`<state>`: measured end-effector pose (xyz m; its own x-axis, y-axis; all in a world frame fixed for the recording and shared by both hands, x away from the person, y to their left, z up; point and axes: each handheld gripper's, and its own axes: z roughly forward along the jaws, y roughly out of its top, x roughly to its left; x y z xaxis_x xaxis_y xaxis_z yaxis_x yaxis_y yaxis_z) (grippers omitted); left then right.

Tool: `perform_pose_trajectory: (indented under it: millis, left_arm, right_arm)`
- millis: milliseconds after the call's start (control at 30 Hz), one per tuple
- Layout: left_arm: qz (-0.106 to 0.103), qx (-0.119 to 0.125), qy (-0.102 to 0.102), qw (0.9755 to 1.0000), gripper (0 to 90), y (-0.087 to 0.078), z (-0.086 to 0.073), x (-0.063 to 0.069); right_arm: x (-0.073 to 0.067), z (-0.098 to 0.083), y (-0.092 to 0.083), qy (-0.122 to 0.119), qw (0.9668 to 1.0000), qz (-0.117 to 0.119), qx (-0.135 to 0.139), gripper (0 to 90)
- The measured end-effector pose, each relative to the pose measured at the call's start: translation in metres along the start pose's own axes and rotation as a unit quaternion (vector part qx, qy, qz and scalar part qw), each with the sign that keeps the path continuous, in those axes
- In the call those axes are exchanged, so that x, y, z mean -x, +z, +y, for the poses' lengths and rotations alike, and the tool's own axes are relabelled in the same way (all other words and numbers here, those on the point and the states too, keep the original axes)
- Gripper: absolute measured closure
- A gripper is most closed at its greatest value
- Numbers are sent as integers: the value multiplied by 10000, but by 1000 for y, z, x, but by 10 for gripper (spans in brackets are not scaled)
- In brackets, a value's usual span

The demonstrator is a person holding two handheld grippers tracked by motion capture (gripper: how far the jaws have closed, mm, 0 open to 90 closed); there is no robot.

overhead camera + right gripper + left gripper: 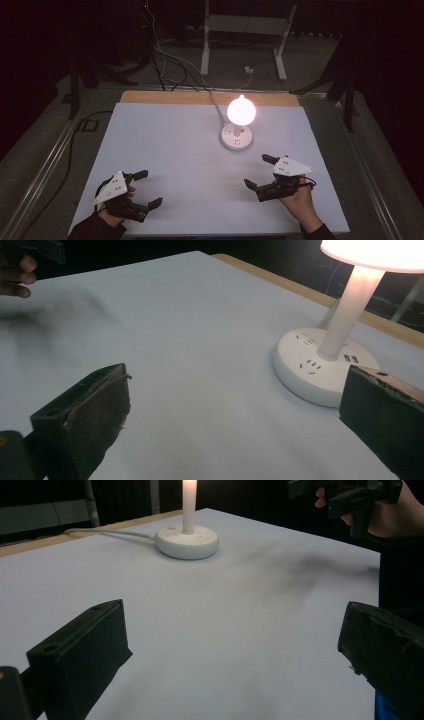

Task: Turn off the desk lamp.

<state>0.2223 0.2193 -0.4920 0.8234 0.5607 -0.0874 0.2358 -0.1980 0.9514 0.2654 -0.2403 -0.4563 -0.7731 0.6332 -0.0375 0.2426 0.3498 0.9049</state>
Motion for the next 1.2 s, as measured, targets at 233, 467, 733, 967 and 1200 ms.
perform_pose_trajectory:
  millis: [233, 467, 733, 967, 1200]
  left_arm:
    - [-5, -2, 2, 10000, 5, 0, 0, 0]
    - [-20, -12, -9, 10000, 5, 0, 0, 0]
    - [-4, -17, -12, 10000, 5, 0, 0, 0]
    - [-12, -18, 8, 10000, 5, 0, 0, 1]
    - [-10, -28, 9, 10000, 5, 0, 0, 1]
  right_arm:
    - [8, 6, 5, 31, 10000, -83, -3, 0]
    - [16, 9, 11, 49, 9999, -148, -36, 0]
    - [24, 10, 16, 145, 9996, -242, -44, 0]
    - [30, 13, 22, 206, 9991, -359, -49, 0]
    - [41, 17, 29, 223, 9975, -663, 49, 0]
